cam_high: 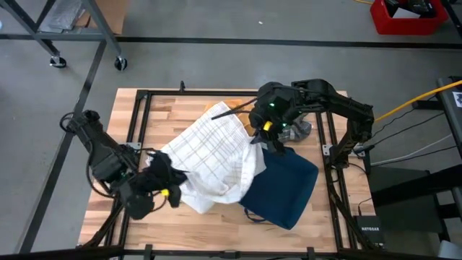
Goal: Fold towel
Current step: Fold the white towel
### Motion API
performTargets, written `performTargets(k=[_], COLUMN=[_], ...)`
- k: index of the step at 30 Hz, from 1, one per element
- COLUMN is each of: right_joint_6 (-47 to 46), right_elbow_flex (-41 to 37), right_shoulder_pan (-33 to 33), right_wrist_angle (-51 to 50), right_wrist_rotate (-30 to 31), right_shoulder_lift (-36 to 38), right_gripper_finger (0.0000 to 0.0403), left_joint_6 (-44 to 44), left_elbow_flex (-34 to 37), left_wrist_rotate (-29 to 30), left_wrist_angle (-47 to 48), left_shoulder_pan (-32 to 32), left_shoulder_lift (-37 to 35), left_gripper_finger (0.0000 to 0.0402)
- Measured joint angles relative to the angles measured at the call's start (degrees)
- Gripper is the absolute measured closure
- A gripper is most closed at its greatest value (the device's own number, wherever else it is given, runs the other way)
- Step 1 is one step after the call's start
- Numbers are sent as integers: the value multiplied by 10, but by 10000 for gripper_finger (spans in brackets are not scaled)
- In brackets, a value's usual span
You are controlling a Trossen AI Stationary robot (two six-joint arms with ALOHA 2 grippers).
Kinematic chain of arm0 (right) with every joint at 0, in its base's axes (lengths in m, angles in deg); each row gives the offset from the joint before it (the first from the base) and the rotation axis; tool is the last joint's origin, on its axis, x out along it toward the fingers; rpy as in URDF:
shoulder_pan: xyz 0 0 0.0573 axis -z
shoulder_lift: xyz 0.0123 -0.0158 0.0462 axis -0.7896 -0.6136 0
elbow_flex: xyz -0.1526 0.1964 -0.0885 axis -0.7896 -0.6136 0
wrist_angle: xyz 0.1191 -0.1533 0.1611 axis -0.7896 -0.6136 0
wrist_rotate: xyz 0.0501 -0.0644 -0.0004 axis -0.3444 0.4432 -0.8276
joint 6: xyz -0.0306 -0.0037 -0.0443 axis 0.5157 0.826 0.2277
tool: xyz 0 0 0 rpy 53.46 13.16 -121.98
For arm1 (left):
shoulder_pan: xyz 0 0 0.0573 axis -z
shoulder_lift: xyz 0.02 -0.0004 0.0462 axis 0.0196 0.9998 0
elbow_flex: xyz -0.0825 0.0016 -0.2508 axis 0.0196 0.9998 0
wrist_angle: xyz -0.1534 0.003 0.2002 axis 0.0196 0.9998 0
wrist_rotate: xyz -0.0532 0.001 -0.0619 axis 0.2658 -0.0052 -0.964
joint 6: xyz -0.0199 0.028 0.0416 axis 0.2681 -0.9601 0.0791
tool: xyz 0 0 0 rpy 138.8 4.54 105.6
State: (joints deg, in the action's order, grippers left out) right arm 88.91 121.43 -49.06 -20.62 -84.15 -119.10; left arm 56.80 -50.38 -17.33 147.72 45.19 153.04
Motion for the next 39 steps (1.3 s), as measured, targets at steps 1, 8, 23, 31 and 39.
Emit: performTargets(k=[1, 8, 23, 31, 39], right_joint_6=[4, 39, 110, 139, 181], right_elbow_flex=[-11, -73, -263, -349, -407], right_shoulder_pan=[12, 104, 220, 229, 228], right_wrist_angle=[7, 119, 431, 534, 621], right_wrist_rotate=[0, -30, -115, -121, -122], right_shoulder_lift=[0, -1, -1, -1, -1], right_gripper_finger=[402, 402, 402, 402, 402], left_joint_6=[64, 344, 453, 446, 445], left_elbow_flex=[0, 13, 117, 123, 124], left_wrist_rotate=[2, -48, -223, -267, -329], left_wrist_angle=[49, 234, 240, 240, 239], left_shoulder_pan=[7, 38, 20, 1, 1], left_shoulder_lift=[0, -4, 22, 30, 30], left_gripper_finger=[402, 401, 402, 401, 402])
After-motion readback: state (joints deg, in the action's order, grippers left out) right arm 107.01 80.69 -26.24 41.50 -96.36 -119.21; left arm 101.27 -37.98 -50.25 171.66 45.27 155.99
